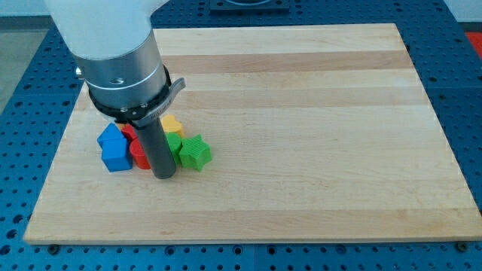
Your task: Slide the green star to the top right of the heart
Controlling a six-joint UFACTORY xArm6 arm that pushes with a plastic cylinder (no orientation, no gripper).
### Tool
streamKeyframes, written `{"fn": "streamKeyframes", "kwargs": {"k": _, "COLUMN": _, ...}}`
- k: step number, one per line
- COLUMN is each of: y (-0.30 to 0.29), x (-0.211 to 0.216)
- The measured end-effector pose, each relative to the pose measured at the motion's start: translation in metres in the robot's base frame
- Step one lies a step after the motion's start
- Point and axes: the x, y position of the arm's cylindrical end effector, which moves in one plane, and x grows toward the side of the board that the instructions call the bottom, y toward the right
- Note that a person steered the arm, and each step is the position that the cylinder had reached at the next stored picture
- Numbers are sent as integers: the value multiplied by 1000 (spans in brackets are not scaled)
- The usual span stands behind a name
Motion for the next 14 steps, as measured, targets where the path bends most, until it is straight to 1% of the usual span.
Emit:
{"fn": "streamKeyframes", "kwargs": {"k": 1, "y": 0, "x": -8}}
{"fn": "streamKeyframes", "kwargs": {"k": 2, "y": 0, "x": 10}}
{"fn": "streamKeyframes", "kwargs": {"k": 3, "y": 0, "x": 55}}
{"fn": "streamKeyframes", "kwargs": {"k": 4, "y": 17, "x": 92}}
{"fn": "streamKeyframes", "kwargs": {"k": 5, "y": 48, "x": 55}}
{"fn": "streamKeyframes", "kwargs": {"k": 6, "y": 51, "x": 5}}
{"fn": "streamKeyframes", "kwargs": {"k": 7, "y": 51, "x": -18}}
{"fn": "streamKeyframes", "kwargs": {"k": 8, "y": 51, "x": -71}}
{"fn": "streamKeyframes", "kwargs": {"k": 9, "y": 51, "x": -86}}
{"fn": "streamKeyframes", "kwargs": {"k": 10, "y": 51, "x": -92}}
{"fn": "streamKeyframes", "kwargs": {"k": 12, "y": 95, "x": -90}}
{"fn": "streamKeyframes", "kwargs": {"k": 14, "y": 79, "x": -109}}
